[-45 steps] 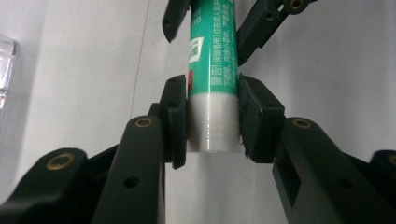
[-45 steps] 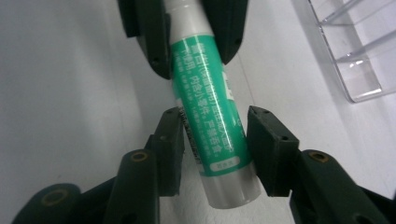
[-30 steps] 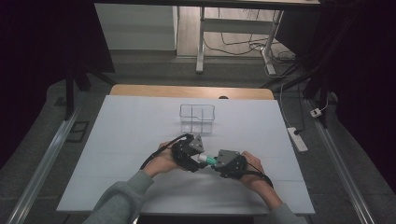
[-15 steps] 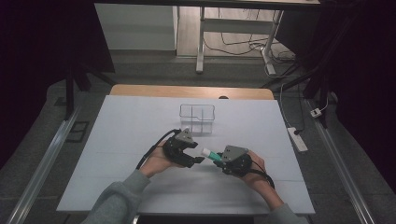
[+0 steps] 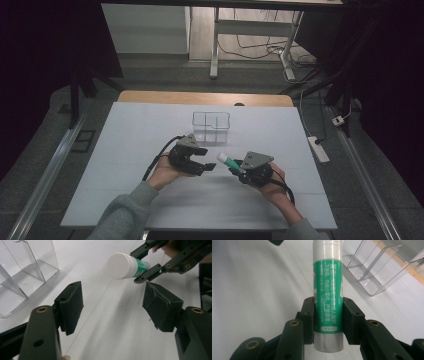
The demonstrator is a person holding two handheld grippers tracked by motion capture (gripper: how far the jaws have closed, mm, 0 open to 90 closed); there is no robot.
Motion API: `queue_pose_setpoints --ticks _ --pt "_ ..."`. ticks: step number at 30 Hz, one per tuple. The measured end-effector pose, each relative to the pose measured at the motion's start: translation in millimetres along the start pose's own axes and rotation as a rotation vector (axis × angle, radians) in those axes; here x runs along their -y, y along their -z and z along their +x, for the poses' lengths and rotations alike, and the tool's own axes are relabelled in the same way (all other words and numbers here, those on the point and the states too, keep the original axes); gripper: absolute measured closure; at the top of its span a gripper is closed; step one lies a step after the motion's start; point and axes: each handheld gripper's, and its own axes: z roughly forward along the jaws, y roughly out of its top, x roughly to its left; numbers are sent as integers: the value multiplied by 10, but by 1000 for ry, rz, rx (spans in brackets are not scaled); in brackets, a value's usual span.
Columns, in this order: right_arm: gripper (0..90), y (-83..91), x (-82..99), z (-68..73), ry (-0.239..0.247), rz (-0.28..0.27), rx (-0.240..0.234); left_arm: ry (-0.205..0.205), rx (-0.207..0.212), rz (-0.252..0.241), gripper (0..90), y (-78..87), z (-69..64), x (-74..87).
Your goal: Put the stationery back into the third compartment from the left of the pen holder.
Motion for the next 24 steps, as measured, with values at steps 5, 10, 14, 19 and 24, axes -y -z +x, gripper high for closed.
queue_pose_setpoints --ticks 5,10,14,19,24 --pt "653 10 -5 -1 -26 -26 -1 27 11 -29 304 -22 -1 3" --pt "653 7 -7 7 -48 -59 -9 42 39 -51 290 -63 -11 1" --pt "653 -15 -11 31 -59 -76 -29 53 54 -73 288 -105 -28 -14" --pt "654 -44 -26 77 -48 -91 -44 67 74 -85 288 -171 -42 -29" --pt "653 -50 -42 110 -39 -99 -48 76 96 -90 329 -221 -41 -32"
